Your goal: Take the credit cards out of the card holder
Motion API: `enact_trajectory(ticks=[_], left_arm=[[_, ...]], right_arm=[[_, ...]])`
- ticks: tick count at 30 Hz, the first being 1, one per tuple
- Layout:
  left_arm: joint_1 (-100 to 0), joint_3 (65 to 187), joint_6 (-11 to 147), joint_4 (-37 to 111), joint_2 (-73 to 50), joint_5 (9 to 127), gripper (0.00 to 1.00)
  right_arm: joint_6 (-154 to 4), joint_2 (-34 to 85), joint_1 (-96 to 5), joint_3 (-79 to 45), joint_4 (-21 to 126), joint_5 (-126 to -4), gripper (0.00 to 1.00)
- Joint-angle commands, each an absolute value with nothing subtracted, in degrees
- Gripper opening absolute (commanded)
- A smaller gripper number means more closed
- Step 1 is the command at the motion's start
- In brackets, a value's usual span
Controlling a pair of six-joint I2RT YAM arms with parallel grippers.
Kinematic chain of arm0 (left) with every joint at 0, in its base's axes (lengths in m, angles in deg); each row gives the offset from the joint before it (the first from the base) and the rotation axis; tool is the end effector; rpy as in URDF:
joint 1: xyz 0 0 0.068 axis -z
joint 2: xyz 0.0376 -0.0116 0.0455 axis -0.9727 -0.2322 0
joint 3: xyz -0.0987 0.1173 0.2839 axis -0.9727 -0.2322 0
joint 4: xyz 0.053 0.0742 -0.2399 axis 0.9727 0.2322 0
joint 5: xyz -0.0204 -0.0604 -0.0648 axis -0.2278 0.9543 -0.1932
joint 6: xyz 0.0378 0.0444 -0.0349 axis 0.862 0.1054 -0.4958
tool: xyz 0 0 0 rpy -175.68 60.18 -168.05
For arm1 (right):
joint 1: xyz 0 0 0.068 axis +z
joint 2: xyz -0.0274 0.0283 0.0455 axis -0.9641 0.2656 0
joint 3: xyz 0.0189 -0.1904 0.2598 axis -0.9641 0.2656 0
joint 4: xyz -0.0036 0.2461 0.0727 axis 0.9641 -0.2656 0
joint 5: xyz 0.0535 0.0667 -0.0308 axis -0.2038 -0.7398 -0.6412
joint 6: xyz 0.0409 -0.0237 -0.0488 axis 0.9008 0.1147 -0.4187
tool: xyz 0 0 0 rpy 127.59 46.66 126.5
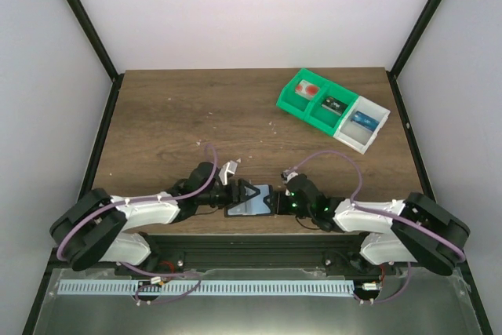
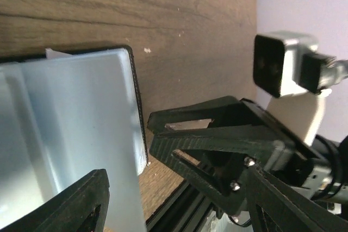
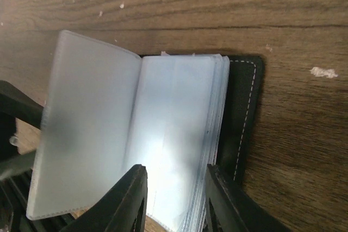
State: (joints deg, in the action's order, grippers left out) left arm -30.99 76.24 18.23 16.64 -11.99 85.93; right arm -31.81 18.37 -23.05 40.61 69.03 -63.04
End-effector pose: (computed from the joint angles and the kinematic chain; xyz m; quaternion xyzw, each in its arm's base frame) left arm 0.1508 -0.1884 0.1977 -0.0062 0.8559 -0.5018 0.1250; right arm 0.1289 0.1718 0.1688 -0.0342 0.9049 0.3572 0.2289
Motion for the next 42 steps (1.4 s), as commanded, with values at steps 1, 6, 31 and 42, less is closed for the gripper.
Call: enact_trajectory(ticks=[1,6,31,42], left_arm=[[-29.19,78.36,17.18,10.80,-15.13,87.73,0.71],[-29.11,78.09,17.87,9.46,-15.74,87.56,0.71],[-37.26,72.78,23.98,25.30,-5.62,82.23,0.81],[-37.30,75.28,27.03,28.68,-9.80,80.81,0.82]], right_arm=[[-31.51,14.74,-22.74,41.33,66.35,-60.29,0.32],[-30.82,11.59,-22.73,42.90,66.00,-59.57,0.34],[-37.49,23.45,-22.74,32.50,59.10,-59.41,0.33],[-37.04,25.57,-22.74,32.85,59.55,-60.00,0.25]])
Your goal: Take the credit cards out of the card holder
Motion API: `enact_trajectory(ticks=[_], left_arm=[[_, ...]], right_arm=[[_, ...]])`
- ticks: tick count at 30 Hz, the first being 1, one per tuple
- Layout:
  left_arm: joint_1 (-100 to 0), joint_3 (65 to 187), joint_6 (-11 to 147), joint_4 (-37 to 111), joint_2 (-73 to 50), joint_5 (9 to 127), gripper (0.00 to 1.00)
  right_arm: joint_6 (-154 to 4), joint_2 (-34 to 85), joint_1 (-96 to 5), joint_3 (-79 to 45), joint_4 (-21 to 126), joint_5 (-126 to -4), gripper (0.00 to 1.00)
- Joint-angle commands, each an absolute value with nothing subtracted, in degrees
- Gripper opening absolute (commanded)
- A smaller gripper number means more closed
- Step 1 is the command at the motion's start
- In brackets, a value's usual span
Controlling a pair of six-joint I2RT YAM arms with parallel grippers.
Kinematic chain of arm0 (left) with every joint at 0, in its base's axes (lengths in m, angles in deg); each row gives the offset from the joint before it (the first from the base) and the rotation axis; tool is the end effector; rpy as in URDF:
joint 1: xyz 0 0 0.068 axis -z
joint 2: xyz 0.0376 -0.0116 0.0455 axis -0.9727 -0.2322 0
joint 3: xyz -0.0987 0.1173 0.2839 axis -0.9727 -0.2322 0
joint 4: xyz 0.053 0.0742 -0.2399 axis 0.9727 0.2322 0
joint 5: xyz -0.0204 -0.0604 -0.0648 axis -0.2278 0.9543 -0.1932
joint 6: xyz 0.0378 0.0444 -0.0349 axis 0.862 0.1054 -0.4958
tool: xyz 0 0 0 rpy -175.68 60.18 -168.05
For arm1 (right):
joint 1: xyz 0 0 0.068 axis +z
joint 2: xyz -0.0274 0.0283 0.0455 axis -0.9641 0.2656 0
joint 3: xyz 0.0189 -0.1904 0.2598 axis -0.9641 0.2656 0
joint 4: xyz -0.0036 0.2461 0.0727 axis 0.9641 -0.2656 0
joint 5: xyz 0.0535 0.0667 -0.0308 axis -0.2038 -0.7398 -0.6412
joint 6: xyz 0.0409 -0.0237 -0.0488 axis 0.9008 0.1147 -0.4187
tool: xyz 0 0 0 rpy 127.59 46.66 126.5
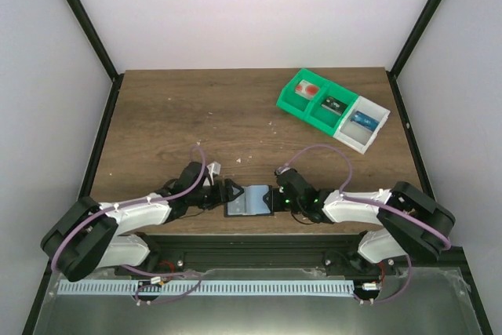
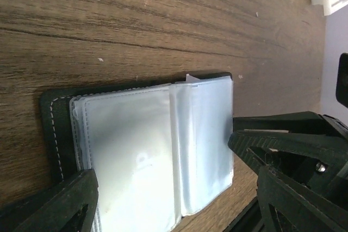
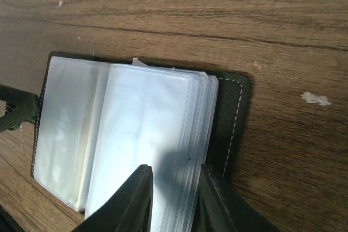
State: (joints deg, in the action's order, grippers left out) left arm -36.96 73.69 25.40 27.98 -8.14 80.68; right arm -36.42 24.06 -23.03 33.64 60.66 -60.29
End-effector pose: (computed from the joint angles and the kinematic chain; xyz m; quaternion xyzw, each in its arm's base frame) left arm 0.1509 -0.1503 0.1777 -0.0392 0.8980 -0.4097 0.1555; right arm 0.1453 0.1885 0.1685 -0.0603 0.9286 0.2915 0.2214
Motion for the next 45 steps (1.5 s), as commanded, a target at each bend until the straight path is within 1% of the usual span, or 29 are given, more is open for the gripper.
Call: enact_trajectory(ticks=[1,9,15,33,35,41,45], left_arm=[[-37.29,75.33,26.98,28.38,-10.11,81.03,0.82],[-37.29,75.21,26.60,27.65,-10.62,81.19,0.82],[-37.37,73.97,24.65,22.34,-12.19,83.75,0.82],[-35.38,74.89,21.18,15.90,-13.93,87.33,0.82],[-35.37,75.18,21.55,17.12,-13.37,87.02,0.82],[-35.43,77.45,25.94,30.34,-9.01,79.46,0.84],[-35.46,76.59,26.27,33.14,-7.57,78.83,0.85]], right_arm=[[-36.93,25.62,-22.74,32.91,59.63,-60.01,0.25],[-36.26,25.96,-22.74,33.58,61.01,-60.51,0.23],[-36.02,25.86,-22.76,34.27,61.80,-61.14,0.23],[-35.03,25.86,-22.74,35.41,64.00,-62.30,0.23],[-35.02,25.60,-22.74,35.53,63.94,-62.13,0.23],[-34.71,25.08,-22.74,35.76,63.81,-62.11,0.23],[-34.62,24.88,-22.74,36.11,64.13,-62.18,0.23]])
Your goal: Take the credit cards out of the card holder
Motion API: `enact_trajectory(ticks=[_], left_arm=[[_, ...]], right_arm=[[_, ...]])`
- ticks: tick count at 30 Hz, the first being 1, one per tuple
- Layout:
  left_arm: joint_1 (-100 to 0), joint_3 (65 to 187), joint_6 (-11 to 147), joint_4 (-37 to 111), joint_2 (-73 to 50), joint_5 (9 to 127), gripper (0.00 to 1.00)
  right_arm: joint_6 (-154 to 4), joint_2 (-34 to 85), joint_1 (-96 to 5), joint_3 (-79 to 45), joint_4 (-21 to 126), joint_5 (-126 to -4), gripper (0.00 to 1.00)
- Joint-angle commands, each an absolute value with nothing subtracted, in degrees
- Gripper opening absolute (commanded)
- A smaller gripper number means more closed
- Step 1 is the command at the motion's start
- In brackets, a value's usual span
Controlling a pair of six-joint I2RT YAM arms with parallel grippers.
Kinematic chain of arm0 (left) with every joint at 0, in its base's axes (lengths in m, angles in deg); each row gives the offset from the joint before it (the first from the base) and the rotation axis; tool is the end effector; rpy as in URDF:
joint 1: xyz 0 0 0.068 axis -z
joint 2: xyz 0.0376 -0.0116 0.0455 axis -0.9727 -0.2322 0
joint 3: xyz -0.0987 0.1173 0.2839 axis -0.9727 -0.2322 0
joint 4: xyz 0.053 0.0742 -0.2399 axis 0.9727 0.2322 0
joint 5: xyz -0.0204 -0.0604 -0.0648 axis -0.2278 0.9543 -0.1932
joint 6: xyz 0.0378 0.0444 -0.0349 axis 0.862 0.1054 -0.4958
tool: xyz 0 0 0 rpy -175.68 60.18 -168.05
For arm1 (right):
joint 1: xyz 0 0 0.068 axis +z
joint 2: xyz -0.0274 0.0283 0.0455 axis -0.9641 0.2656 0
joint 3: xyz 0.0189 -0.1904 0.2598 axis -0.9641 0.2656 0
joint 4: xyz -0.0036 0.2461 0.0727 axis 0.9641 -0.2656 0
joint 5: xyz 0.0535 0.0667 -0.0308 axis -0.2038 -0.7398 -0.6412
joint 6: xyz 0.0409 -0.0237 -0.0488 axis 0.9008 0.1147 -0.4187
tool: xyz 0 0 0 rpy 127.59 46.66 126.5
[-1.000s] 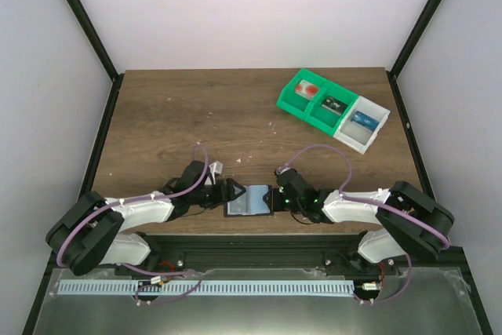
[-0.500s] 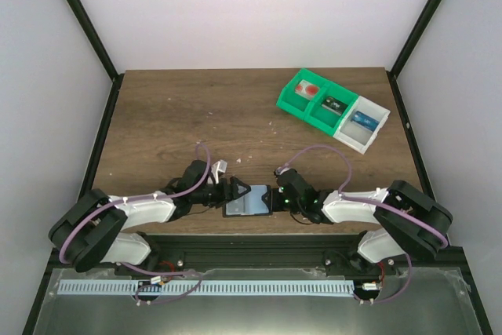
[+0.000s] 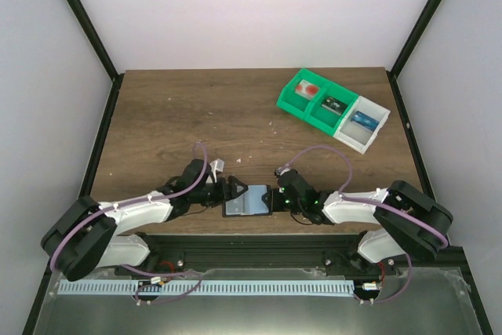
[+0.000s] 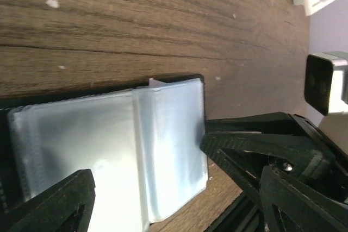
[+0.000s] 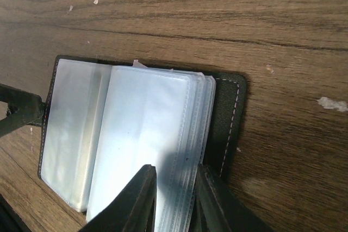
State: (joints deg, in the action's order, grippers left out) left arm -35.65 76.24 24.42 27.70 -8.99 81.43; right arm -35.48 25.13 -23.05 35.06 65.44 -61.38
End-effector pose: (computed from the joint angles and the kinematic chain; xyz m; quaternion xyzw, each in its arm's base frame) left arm 0.1557 -0.1618 0.1883 -0.0300 0.8907 -0.4268 0.1539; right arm 0.1460 0.1908 0.1651 -0.0564 0.9211 0.3128 0.2247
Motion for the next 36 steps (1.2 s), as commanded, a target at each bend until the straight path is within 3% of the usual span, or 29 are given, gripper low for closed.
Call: enact_trajectory(ticks=[1,36], left_arm=[[-35.49,76.07,25.98,32.83,-7.31,78.87,0.85],[-35.49,76.34,26.27,33.82,-6.05,78.39,0.85]], right_arm=[[-34.54,24.84,-22.74,36.20,64.15,-62.19,0.22],[-34.60,25.85,-22.74,36.30,65.54,-63.12,0.23]])
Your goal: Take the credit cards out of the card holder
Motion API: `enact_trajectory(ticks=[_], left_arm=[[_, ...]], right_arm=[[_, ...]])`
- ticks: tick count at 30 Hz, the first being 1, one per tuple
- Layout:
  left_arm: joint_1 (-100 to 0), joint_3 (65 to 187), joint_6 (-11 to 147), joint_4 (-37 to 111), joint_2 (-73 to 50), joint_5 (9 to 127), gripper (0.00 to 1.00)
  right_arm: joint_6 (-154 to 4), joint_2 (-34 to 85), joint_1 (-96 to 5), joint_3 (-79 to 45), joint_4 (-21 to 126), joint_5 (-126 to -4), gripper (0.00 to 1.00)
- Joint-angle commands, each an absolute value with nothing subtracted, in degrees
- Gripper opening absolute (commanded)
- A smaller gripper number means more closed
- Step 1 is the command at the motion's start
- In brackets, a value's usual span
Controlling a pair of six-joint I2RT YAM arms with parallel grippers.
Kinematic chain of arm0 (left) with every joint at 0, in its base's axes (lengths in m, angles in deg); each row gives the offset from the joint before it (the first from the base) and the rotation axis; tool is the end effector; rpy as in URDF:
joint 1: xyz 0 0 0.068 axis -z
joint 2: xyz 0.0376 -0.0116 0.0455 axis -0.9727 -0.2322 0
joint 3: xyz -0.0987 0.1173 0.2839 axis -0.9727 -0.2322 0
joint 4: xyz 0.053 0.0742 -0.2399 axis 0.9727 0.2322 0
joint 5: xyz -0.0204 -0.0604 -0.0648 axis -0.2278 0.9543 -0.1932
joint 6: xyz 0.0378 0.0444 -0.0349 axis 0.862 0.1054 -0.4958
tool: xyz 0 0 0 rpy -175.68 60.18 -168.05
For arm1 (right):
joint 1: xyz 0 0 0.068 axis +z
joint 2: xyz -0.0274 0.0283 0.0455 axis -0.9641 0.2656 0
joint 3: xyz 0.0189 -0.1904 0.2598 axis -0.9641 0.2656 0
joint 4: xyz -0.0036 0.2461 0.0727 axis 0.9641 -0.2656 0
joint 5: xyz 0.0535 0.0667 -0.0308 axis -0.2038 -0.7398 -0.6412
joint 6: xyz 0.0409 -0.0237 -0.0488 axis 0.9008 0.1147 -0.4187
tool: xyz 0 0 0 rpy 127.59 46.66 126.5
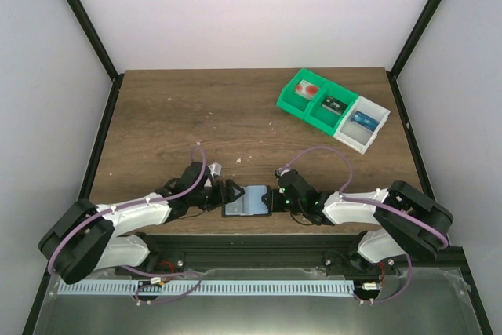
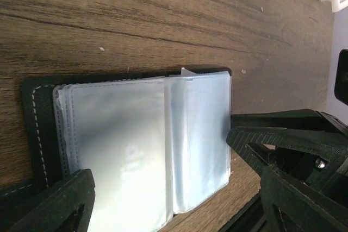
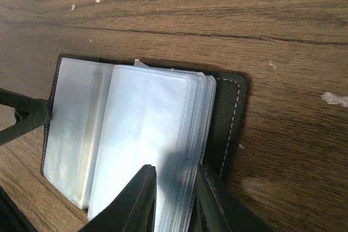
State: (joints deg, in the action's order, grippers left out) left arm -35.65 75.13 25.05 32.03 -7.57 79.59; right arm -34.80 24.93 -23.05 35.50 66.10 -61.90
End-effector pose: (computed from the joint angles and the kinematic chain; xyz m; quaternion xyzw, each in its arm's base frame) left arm 0.1477 -0.1527 0.1801 -0.0393 0.9061 -0.3956 0.1446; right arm 0.1449 0.1902 0.1648 -0.0527 0.9198 0.3193 0.2219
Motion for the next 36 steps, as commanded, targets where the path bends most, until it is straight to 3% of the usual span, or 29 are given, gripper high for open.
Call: enact_trajectory(ticks=[1,36], left_arm=[[-35.44,76.24,26.22,34.03,-5.81,78.14,0.85],[-32.00,76.24,20.86,21.85,-15.62,82.36,0.85]], right_arm=[[-34.56,25.89,-22.72,36.34,65.67,-63.16,0.22],[-34.06,26.44,-22.65,37.02,67.43,-63.87,0.22]])
